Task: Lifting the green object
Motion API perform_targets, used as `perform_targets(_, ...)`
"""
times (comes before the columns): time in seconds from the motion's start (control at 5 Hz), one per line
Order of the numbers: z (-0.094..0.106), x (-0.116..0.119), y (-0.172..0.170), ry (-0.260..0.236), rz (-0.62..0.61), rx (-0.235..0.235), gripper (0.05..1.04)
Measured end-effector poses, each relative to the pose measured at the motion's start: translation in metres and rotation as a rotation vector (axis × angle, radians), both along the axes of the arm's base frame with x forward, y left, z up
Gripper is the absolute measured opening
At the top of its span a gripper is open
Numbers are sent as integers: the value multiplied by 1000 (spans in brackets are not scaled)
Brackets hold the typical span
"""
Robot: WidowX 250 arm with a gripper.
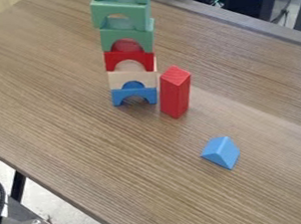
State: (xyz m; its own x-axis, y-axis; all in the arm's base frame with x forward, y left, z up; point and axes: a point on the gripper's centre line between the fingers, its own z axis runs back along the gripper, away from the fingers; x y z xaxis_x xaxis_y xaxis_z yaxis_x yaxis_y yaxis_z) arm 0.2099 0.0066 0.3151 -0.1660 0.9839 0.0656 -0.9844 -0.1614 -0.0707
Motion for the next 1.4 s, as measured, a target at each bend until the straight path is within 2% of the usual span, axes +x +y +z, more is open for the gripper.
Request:
perform_targets(0.2, -5, 1, -1, 18, -2, -1, 999)
perform_targets(0.4, -7, 20, 9, -67, 53, -6, 999)
perform_targets(0.6, -15, 36, 23, -121, 130, -13, 999)
perform_targets(1.0, -44, 59, 50, -123, 293, -10, 999)
perform_targets(1.4, -75, 58, 64, -35, 334, 25, 999)
